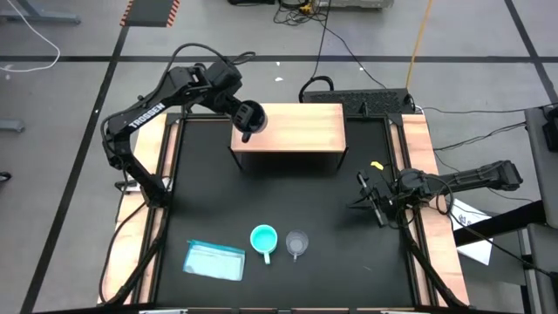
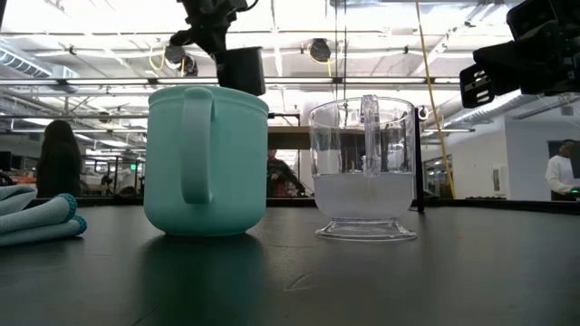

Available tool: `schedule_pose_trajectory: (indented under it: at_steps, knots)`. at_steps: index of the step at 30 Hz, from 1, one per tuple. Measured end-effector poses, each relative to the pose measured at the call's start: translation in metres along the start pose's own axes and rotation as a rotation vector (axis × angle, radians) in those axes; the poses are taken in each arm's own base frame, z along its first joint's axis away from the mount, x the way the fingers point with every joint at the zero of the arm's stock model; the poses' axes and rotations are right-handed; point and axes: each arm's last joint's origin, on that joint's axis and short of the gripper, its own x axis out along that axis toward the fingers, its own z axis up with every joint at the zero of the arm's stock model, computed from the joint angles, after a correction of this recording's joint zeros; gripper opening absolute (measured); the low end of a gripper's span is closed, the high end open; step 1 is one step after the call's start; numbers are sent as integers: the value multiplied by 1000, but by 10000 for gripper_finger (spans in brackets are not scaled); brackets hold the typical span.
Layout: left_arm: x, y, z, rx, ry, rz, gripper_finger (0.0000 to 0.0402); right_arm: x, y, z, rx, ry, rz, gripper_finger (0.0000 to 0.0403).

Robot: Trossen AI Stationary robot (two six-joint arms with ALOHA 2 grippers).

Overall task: Stack small to large cups/mugs on shelf
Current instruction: Put the dark blue mug on the shelf

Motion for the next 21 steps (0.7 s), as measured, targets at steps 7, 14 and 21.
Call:
schedule_pose_trajectory:
  at_steps: [7,14,21]
  knots:
    - [4,0,-3,-32,50,25,15,0,0,-1,4,12,-1,0]
    - [19,-1,-5,-24,129,73,15,0,0,-2,6,17,-1,0]
    - [30,-3,-1,-15,140,73,15,0,0,-2,6,17,-1,0]
